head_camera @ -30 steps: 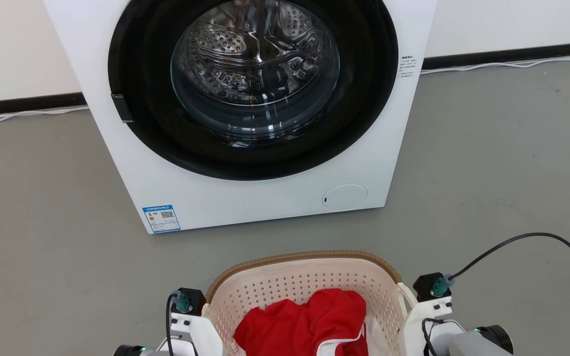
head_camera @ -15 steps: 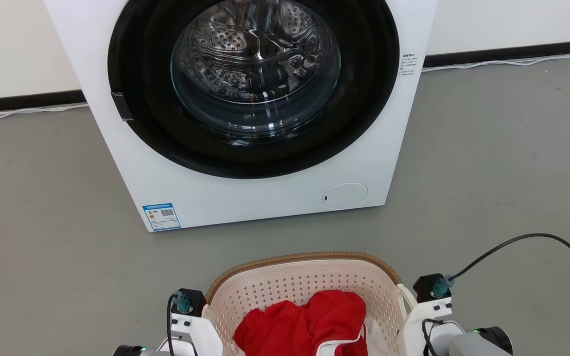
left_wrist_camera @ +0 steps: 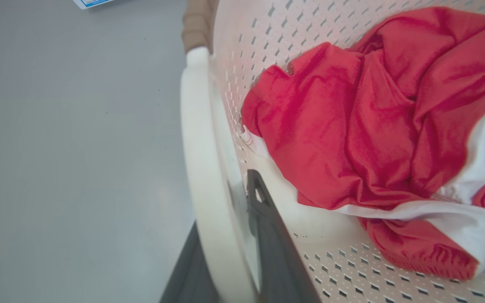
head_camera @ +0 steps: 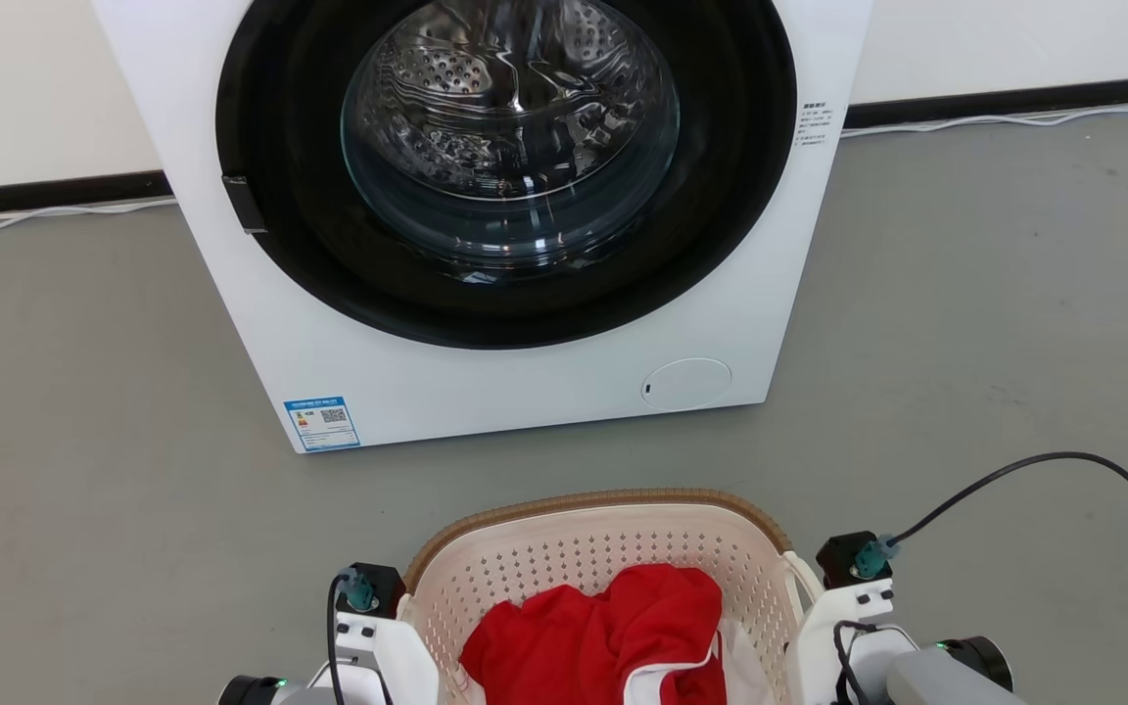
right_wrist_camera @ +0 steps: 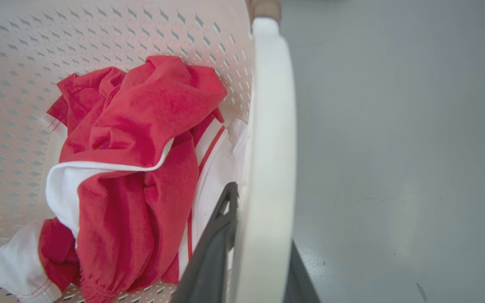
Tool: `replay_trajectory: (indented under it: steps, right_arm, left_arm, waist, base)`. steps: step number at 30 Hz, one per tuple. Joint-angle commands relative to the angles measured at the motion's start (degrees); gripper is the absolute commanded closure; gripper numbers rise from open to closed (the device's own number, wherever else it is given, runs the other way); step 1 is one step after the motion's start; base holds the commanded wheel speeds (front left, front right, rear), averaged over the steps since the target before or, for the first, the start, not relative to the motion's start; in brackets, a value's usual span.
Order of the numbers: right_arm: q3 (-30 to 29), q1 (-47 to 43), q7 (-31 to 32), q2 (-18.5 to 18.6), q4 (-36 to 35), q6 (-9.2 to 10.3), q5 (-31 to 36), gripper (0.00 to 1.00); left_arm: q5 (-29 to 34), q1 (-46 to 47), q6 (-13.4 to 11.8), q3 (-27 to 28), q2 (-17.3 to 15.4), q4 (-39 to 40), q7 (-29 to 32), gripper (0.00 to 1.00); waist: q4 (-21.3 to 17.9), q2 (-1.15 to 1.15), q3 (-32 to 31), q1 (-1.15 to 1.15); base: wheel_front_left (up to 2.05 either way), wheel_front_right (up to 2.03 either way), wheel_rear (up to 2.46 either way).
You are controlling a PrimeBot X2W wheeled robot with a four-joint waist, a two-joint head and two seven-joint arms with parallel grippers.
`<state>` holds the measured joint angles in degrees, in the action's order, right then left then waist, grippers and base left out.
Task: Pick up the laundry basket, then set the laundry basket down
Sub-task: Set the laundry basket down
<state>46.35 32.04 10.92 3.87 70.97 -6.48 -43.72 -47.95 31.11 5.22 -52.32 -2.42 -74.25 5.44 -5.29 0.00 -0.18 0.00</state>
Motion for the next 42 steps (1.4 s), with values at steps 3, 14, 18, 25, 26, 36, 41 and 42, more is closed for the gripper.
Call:
replay_trajectory:
  steps: [3, 14, 18, 25, 26, 36, 41, 42]
  right_arm:
    - [1.37, 2.45, -1.66, -1.00, -1.53, -1.01, -0.09, 1.00]
    - [2.21, 2.91, -2.19, -1.00, -1.41, -1.01, -1.13, 1.00]
    - [2.33, 3.24, -2.63, -1.00, -1.36, -1.01, -1.39, 1.00]
    - [2.51, 5.47, -4.72, -1.00, -2.15, -1.01, -1.88, 1.00]
    - [2.47, 5.84, -5.13, -1.00, -2.13, -1.01, -1.96, 1.00]
    - [1.02, 11.73, -11.99, -1.00, -0.46, -1.01, -2.01, 1.00]
    - [0.19, 15.27, -15.18, -1.00, 0.95, -1.01, -1.51, 1.00]
    - [0.02, 15.98, -15.77, -1.00, 1.24, -1.01, -1.33, 1.00]
  left_arm:
    - [0.20, 2.44, 0.76, -0.03, -0.46, 0.71, -0.46, 1.00]
    - [-0.18, 2.97, 0.62, -0.20, -0.56, 0.52, -0.90, 1.00]
    - [-0.22, 3.50, 0.49, -0.24, -0.60, 0.49, -1.14, 1.00]
    - [0.03, 6.89, -0.04, -0.25, -0.94, 0.46, -3.02, 1.00]
    - [0.10, 7.47, -0.04, -0.28, -0.96, 0.46, -3.29, 1.00]
    - [0.63, 13.92, -1.03, -0.15, -2.07, 0.44, -6.69, 1.00]
    - [0.61, 16.96, -1.20, 0.18, -2.74, 0.43, -8.54, 1.00]
    - [0.56, 17.54, -1.22, 0.27, -2.85, 0.43, -8.86, 1.00]
  waist:
    - [0.10, 0.00, 0.11, 0.00]
    - [0.22, 0.00, 1.18, 0.00]
    - [0.37, 0.00, 2.11, 0.00]
    - [1.02, 0.00, 6.60, 0.00]
    - [1.17, 0.00, 7.37, 0.00]
    - [2.67, 0.00, 17.07, 0.00]
    - [3.42, 0.00, 22.06, 0.00]
    - [3.53, 0.00, 22.96, 0.00]
  base:
    - [0.00, 0.00, 0.00]
    - [0.00, 0.00, 0.00]
    - [0.00, 0.00, 0.00]
    - [0.00, 0.00, 0.00]
    - [0.00, 0.00, 0.00]
    - [0.00, 0.00, 0.00]
    - [0.00, 0.00, 0.00]
    - [0.00, 0.00, 0.00]
